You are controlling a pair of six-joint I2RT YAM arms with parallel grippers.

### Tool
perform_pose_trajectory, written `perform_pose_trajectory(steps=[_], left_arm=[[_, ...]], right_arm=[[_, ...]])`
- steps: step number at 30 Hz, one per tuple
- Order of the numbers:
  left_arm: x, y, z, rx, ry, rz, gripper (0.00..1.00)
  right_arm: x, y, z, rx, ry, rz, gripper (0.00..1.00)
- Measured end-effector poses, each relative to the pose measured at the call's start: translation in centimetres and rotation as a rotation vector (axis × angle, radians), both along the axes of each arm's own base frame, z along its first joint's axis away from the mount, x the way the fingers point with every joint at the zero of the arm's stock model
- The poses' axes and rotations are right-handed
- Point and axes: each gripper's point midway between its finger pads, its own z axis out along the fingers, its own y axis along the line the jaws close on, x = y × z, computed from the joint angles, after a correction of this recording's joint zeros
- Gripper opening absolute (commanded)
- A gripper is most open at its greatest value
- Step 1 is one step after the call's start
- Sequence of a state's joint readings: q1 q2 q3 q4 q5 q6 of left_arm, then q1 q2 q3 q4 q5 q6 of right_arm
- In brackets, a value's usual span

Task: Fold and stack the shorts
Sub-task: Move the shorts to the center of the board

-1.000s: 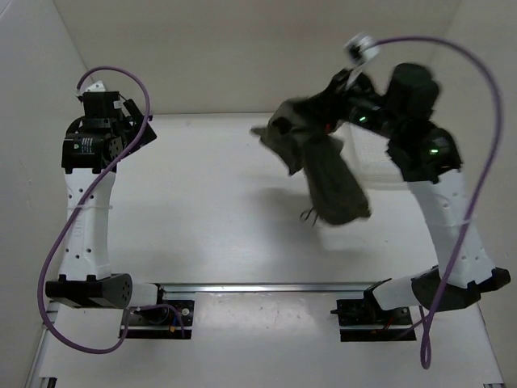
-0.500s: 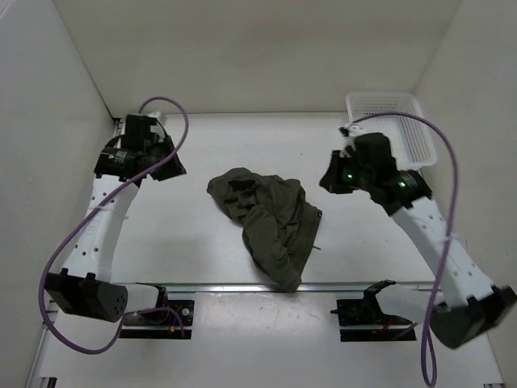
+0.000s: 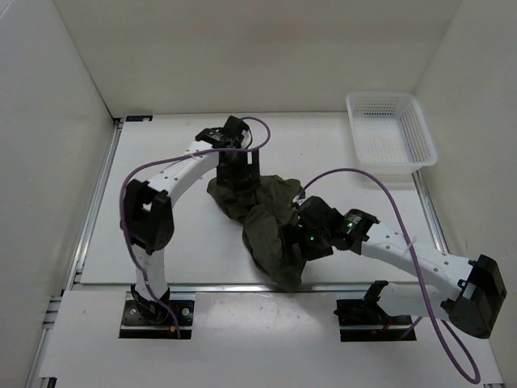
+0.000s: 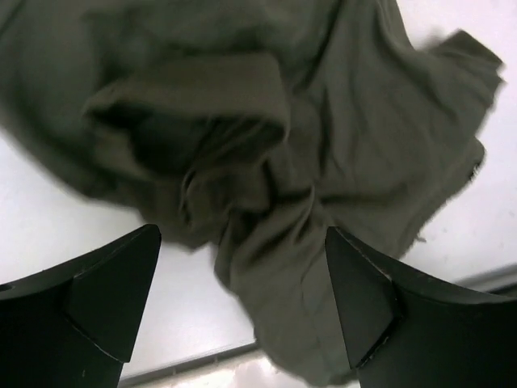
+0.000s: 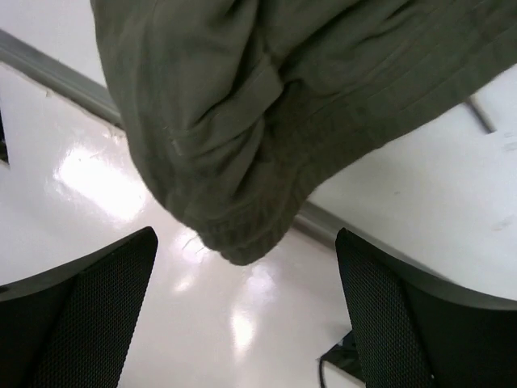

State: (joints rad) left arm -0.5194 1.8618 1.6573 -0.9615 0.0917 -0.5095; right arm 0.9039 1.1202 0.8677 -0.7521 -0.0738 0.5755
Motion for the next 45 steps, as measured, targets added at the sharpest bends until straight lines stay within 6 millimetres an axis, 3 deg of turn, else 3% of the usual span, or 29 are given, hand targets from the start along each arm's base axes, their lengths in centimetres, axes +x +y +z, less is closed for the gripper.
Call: perform_pose_trajectory(steps=[2, 4, 6, 7, 8, 9, 10, 12, 15, 17, 18, 21, 24, 25, 26, 28, 29, 31, 33, 35, 36, 37, 38, 39, 41, 42, 45], left_arm=[[1.0, -1.3, -2.0, 0.023, 0.029, -0.013, 0.94], [2.0, -2.2, -3.9, 0.048, 0.056, -0.02, 0.86], [2.5, -2.7, -5.8, 0.072, 0.086, -0.024, 0.74], [2.6, -2.9, -6.6, 0.084, 0.103, -0.025, 0.52], [2.9, -3.1, -7.3, 0.091, 0.114, -0.018, 0.38], [3.1, -3.1, -7.8, 0.099, 0.123, -0.015, 0.22], [3.1, -3.1, -8.2, 0.109, 0.133, -0.017, 0.1], [3.6, -3.1, -8.3, 0.12, 0.138, -0.025, 0.1], [4.7, -3.0, -6.8, 0.111, 0.113, -0.028, 0.1], [6.0, -2.8, -5.0, 0.091, 0.073, -0.028, 0.1], [6.8, -2.5, -3.8, 0.08, 0.05, -0.023, 0.1], [10.4, -0.7, 1.4, 0.005, -0.05, 0.022, 0.1], [14.2, 2.5, 7.8, -0.119, -0.192, 0.094, 0.1], [15.2, 4.9, 10.3, -0.163, -0.245, 0.138, 0.1], [15.5, 5.9, 11.6, -0.185, -0.269, 0.157, 0.1], [15.7, 9.9, 15.1, -0.234, -0.333, 0.234, 0.1], [15.5, 11.8, 16.9, -0.253, -0.367, 0.269, 0.1], [14.5, 14.8, 20.7, -0.284, -0.448, 0.318, 0.1], [12.5, 16.3, 24.1, -0.306, -0.52, 0.33, 0.1], [9.7, 16.5, 26.2, -0.319, -0.566, 0.316, 0.1], [8.3, 16.4, 26.7, -0.326, -0.577, 0.304, 0.15], [6.7, 16.3, 26.5, -0.331, -0.575, 0.291, 0.3], [5.0, 16.1, 25.4, -0.326, -0.56, 0.277, 0.51], [3.5, 15.9, 24.0, -0.321, -0.529, 0.268, 0.85], [1.2, 15.9, 19.3, -0.312, -0.436, 0.278, 0.9], [-0.4, 15.9, 15.2, -0.292, -0.328, 0.293, 0.92], [-1.6, 16.0, 7.6, -0.251, -0.11, 0.321, 0.89]], right_arm=[[-1.1, 0.9, -0.5, -0.001, 0.012, 0.026, 0.96], [-2.0, 1.9, -1.1, -0.007, 0.023, 0.059, 0.93], [-2.9, 2.9, -1.9, -0.018, 0.037, 0.094, 0.81], [-3.3, 3.4, -2.3, -0.024, 0.048, 0.109, 0.75], [-3.5, 3.9, -2.8, -0.03, 0.056, 0.119, 0.65], [-3.6, 4.2, -3.3, -0.037, 0.064, 0.125, 0.39], [-3.6, 4.4, -3.9, -0.048, 0.072, 0.128, 0.24], [-3.4, 4.6, -5.1, -0.081, 0.089, 0.121, 0.0], [-2.2, 3.8, -5.9, -0.173, 0.061, 0.096, 0.0], [0.0, 3.3, -4.6, -0.219, -0.012, 0.071, 0.0], [1.8, 3.1, -3.5, -0.223, -0.054, 0.051, 0.0], [10.4, 1.7, 2.1, -0.202, -0.215, -0.084, 0.0], [20.6, -1.6, 10.6, -0.164, -0.416, -0.265, 0.0], [23.3, -2.8, 13.5, -0.15, -0.484, -0.315, 0.0], [25.8, -4.0, 16.5, -0.134, -0.56, -0.366, 0.0], [28.6, -6.2, 22.4, -0.116, -0.689, -0.431, 0.0], [29.1, -6.7, 24.9, -0.103, -0.747, -0.442, 0.0], [28.7, -7.2, 28.5, -0.077, -0.834, -0.441, 0.0], [27.3, -7.4, 29.9, -0.069, -0.873, -0.426, 0.0], [25.7, -7.8, 29.1, -0.075, -0.885, -0.413, 0.0], [24.4, -8.4, 27.5, -0.089, -0.873, -0.411, 0.26], [23.2, -9.0, 25.6, -0.109, -0.841, -0.413, 0.52], [22.1, -9.7, 23.3, -0.123, -0.818, -0.422, 0.77], [20.5, -10.6, 20.2, -0.157, -0.769, -0.423, 0.99], [18.5, -12.1, 15.2, -0.221, -0.685, -0.425, 0.99], [17.9, -12.4, 13.3, -0.243, -0.646, -0.42, 0.99], [16.4, -13.0, 8.2, -0.298, -0.503, -0.428, 0.99]])
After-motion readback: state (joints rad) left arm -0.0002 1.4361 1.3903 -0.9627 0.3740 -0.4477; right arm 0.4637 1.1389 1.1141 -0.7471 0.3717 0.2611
